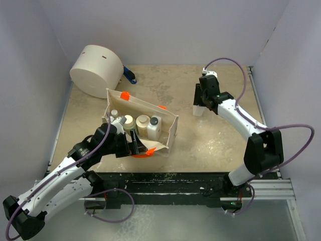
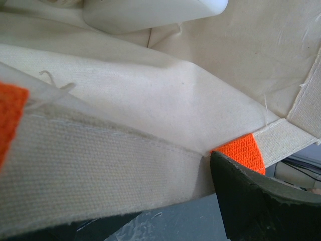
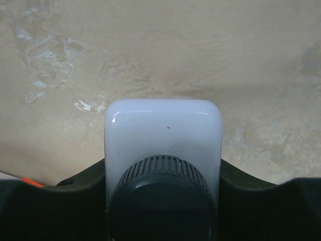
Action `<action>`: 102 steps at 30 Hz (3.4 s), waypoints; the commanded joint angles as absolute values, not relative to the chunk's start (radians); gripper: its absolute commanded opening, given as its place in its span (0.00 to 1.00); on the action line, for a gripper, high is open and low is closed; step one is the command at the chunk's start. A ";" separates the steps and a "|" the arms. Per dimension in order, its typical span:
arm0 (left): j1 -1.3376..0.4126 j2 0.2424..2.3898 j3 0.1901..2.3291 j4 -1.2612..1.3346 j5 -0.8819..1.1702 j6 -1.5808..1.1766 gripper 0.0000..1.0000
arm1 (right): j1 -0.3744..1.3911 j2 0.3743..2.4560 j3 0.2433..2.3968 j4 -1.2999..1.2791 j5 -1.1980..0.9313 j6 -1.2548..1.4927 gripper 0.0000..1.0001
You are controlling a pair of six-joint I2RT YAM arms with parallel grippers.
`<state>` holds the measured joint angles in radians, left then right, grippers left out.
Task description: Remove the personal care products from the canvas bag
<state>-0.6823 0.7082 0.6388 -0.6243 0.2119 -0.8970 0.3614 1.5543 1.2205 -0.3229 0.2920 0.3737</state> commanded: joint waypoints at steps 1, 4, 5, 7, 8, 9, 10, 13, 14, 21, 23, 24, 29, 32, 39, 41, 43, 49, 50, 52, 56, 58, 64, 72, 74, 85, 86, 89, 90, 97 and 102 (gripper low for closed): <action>-0.693 0.609 0.691 -0.639 0.169 -0.926 0.99 | 0.356 1.566 1.304 -0.150 0.232 0.301 0.00; -0.692 0.562 0.700 -0.659 0.132 -0.936 0.99 | 0.353 1.603 1.295 -0.129 0.231 0.289 0.00; -0.693 0.555 0.706 -0.670 0.119 -0.937 0.99 | 0.353 1.617 1.294 -0.126 0.232 0.285 0.00; -0.692 0.542 0.715 -0.693 0.096 -0.941 0.99 | 0.353 1.644 1.298 -0.125 0.226 0.278 0.00; -0.693 0.534 0.723 -0.708 0.072 -0.945 0.99 | 0.353 1.654 1.299 -0.124 0.221 0.276 0.00; -0.693 0.521 0.732 -0.731 0.041 -0.954 0.99 | 0.352 1.663 1.298 -0.123 0.218 0.274 0.00; -0.692 0.500 0.737 -0.752 0.012 -0.965 0.99 | 0.353 1.670 1.299 -0.123 0.218 0.277 0.00; -0.693 0.414 0.737 -0.784 -0.056 -0.983 0.99 | 0.352 1.674 1.286 -0.114 0.215 0.281 0.01; -0.693 0.391 0.736 -0.791 -0.071 -0.990 0.99 | 0.352 1.674 1.282 -0.114 0.217 0.283 0.03; -0.693 0.385 0.771 -0.829 -0.132 -0.999 0.99 | 0.352 1.709 1.323 -0.232 0.257 0.323 0.42; -0.693 0.409 0.785 -0.835 -0.144 -1.000 0.99 | 0.353 1.709 1.337 -0.261 0.259 0.329 0.57; -0.692 0.416 0.790 -0.838 -0.154 -1.002 0.99 | 0.352 1.704 1.340 -0.273 0.261 0.334 0.66; -0.692 0.422 0.773 -0.811 -0.169 -1.011 0.99 | 0.353 1.671 1.349 -0.319 0.269 0.364 0.89; -0.693 0.433 0.761 -0.804 -0.149 -1.027 0.99 | 0.354 1.645 1.355 -0.353 0.305 0.362 0.94; -0.693 0.369 0.750 -0.856 -0.119 -1.020 0.99 | 0.356 1.479 1.233 -0.340 0.289 0.352 1.00; -0.693 0.367 0.769 -0.885 -0.116 -0.998 0.99 | 0.356 1.444 1.217 -0.362 0.258 0.367 1.00; -0.693 0.379 0.782 -0.905 -0.110 -0.974 0.99 | 0.359 1.411 1.206 -0.389 0.230 0.382 1.00; -0.693 0.397 0.734 -0.871 -0.100 -1.042 0.99 | 0.378 1.259 1.179 -0.471 0.135 0.418 1.00; -0.692 0.387 0.723 -0.857 -0.115 -1.063 0.99 | 0.391 1.240 1.182 -0.497 0.107 0.427 1.00; -0.693 0.365 0.697 -0.815 -0.142 -1.079 0.99 | 0.431 1.198 1.179 -0.535 0.086 0.446 1.00; -0.693 0.346 0.636 -0.735 -0.164 -1.122 0.99 | 0.529 1.096 1.158 -0.598 0.119 0.511 1.00; -0.693 0.358 0.635 -0.724 -0.147 -1.107 0.99 | 0.544 1.055 1.141 -0.627 0.085 0.549 0.99; -0.692 0.453 0.680 -0.711 -0.116 -1.093 0.99 | 0.552 0.939 1.053 -0.613 -0.018 0.686 0.96; -0.693 0.526 0.754 -0.652 -0.100 -1.063 0.99 | 0.564 0.903 1.015 -0.532 -0.095 0.749 0.95; -0.692 0.521 0.769 -0.642 -0.081 -1.046 0.99 | 0.571 0.918 1.031 -0.546 -0.100 0.741 0.95; -0.693 0.585 0.747 -0.595 -0.101 -1.106 0.99 | 0.735 0.967 1.205 -0.495 -0.056 0.815 0.93; -0.692 0.606 0.744 -0.608 -0.107 -1.109 0.99 | 0.760 0.989 1.229 -0.488 -0.048 0.822 0.92; -0.693 0.626 0.707 -0.590 -0.047 -1.090 0.99 | 0.868 1.072 1.337 -0.491 0.008 0.825 0.93; -0.692 0.622 0.684 -0.580 -0.023 -1.095 0.99 | 0.918 1.101 1.371 -0.490 0.039 0.823 0.93; -0.693 0.526 0.510 -0.486 0.122 -1.094 0.99 | 1.012 1.290 1.373 -0.285 -0.009 0.865 0.94; -0.693 0.503 0.464 -0.484 0.170 -1.097 1.00 | 1.014 1.375 1.327 -0.303 0.091 0.922 0.94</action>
<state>-0.6888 0.5106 0.4911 -0.5350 0.0792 -1.0901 1.0126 1.3468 1.3575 -0.3386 -0.0002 0.8589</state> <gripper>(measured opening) 0.992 0.943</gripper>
